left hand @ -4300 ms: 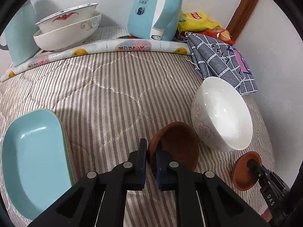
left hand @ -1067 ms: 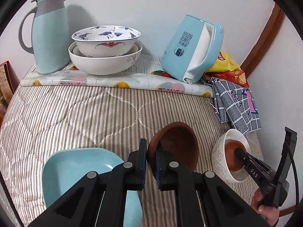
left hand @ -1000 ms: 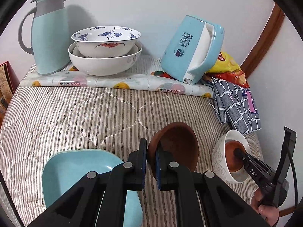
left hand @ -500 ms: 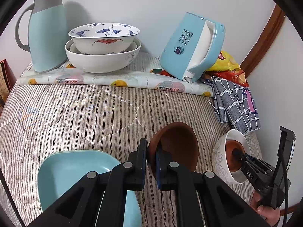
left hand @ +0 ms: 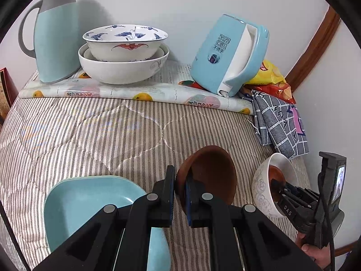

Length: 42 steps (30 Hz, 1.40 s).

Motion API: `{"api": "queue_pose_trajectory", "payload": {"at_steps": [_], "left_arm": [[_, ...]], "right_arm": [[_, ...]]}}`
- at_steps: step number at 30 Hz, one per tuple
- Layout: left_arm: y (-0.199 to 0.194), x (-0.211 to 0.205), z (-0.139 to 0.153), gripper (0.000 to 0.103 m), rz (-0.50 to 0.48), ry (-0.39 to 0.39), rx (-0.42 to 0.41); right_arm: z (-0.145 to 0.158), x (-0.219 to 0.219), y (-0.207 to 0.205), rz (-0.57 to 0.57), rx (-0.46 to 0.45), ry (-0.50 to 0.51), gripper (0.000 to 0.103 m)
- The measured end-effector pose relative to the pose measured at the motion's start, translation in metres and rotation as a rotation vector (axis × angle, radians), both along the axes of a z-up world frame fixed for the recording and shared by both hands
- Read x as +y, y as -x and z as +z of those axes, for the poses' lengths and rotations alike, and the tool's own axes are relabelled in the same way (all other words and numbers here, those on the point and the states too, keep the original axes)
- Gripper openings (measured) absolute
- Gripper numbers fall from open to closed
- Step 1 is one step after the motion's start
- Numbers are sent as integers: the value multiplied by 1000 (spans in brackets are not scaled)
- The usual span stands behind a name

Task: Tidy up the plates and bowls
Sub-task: 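Carry the right gripper's brown bowl into the white bowl while the left holds its bowl, then open the right gripper to release the brown bowl inside the white bowl, then carry the left gripper's brown bowl over the white bowl and lower it in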

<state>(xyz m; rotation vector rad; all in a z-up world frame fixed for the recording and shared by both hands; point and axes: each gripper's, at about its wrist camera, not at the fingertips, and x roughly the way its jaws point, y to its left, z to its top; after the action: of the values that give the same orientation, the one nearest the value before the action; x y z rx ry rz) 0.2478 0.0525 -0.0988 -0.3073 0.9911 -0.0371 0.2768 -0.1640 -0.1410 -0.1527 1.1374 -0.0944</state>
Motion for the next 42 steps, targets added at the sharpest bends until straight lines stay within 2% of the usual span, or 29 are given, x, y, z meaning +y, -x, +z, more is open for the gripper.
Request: {"api": "queue_pose_trajectory", "payload": {"at_steps": [5, 11, 13, 19, 28, 35, 42], "left_arm": [[3, 3, 2, 8, -5, -3, -2], [8, 1, 5, 8, -12, -3, -1], [10, -1, 6, 8, -12, -4, -2], [20, -5, 13, 8, -16, -9, -15], [39, -24, 36, 8, -39, -23, -55], [50, -49, 51, 8, -72, -34, -83], [56, -79, 58, 8, -106, -50, -100]], "right_arm": [[-2, 2, 0, 3, 4, 7, 21], [4, 3, 1, 4, -17, -21, 42], [7, 2, 2, 5, -27, -27, 44], [24, 0, 11, 5, -66, -84, 44], [63, -10, 45, -3, -162, -115, 44], [84, -39, 77, -50, -210, -122, 44], [91, -76, 105, -115, -229, -130, 44]]}}
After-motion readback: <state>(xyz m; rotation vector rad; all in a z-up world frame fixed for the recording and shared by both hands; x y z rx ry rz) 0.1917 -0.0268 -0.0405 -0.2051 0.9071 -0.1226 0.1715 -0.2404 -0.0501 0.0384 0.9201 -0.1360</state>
